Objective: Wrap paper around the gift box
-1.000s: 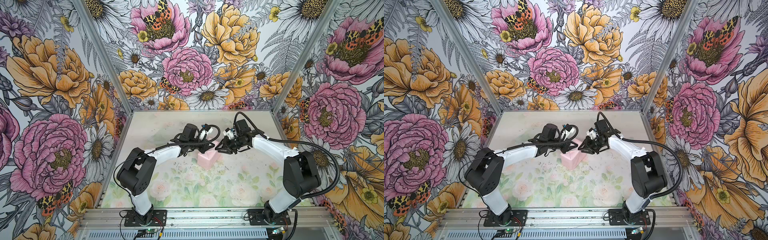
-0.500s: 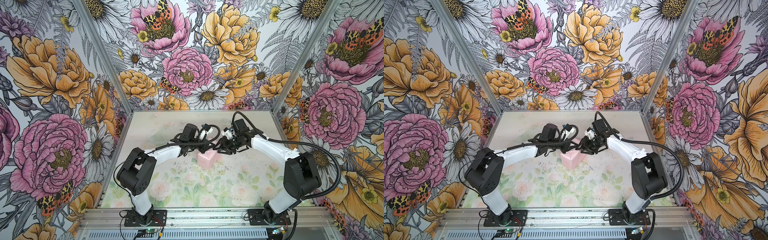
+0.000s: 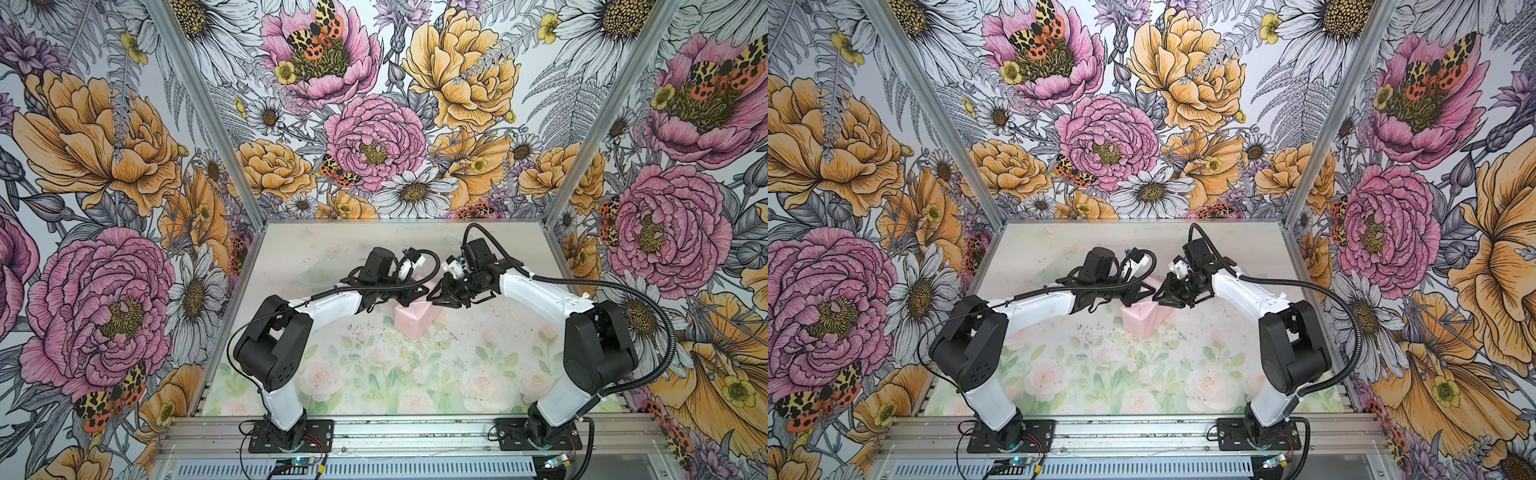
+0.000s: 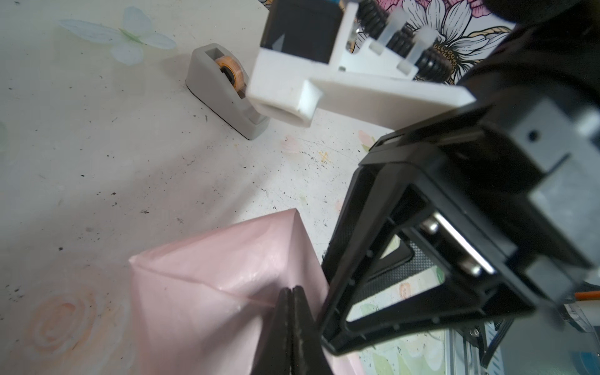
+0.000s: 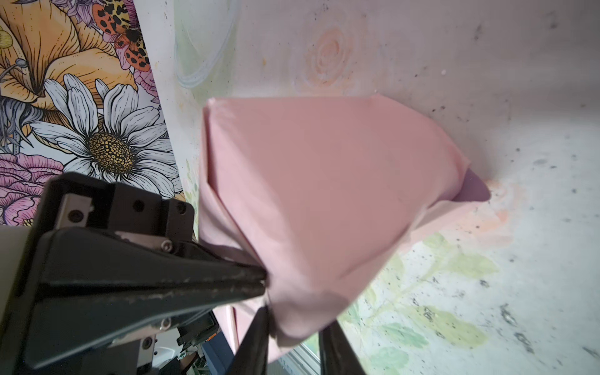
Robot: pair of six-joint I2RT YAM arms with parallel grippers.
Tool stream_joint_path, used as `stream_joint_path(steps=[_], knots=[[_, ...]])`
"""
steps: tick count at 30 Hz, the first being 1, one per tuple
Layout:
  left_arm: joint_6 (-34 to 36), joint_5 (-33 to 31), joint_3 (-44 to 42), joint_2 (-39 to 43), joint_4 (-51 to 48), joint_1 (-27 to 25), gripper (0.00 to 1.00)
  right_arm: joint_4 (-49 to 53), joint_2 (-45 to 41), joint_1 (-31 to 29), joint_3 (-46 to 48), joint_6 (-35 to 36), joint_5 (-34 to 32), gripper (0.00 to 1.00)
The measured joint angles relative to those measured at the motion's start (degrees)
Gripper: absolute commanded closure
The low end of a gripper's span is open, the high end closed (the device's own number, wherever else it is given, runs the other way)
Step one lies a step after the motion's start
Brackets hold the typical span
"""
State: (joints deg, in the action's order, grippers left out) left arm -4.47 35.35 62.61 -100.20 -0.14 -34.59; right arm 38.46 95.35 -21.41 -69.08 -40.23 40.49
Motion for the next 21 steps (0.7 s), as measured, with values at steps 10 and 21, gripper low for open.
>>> stream_joint_path(steps=[10,21], knots=[[0.0,0.0,-0.2,0.0,0.4,0.2,1.00,0.1,-0.7,-0.4,0.7,0.7,-1.5,0.59],[0.0,-0.3,-0.6,0.2,0.7,0.3,1.00,-1.1,-1.0,-1.4,1.1,0.2,-1.2,0.82]])
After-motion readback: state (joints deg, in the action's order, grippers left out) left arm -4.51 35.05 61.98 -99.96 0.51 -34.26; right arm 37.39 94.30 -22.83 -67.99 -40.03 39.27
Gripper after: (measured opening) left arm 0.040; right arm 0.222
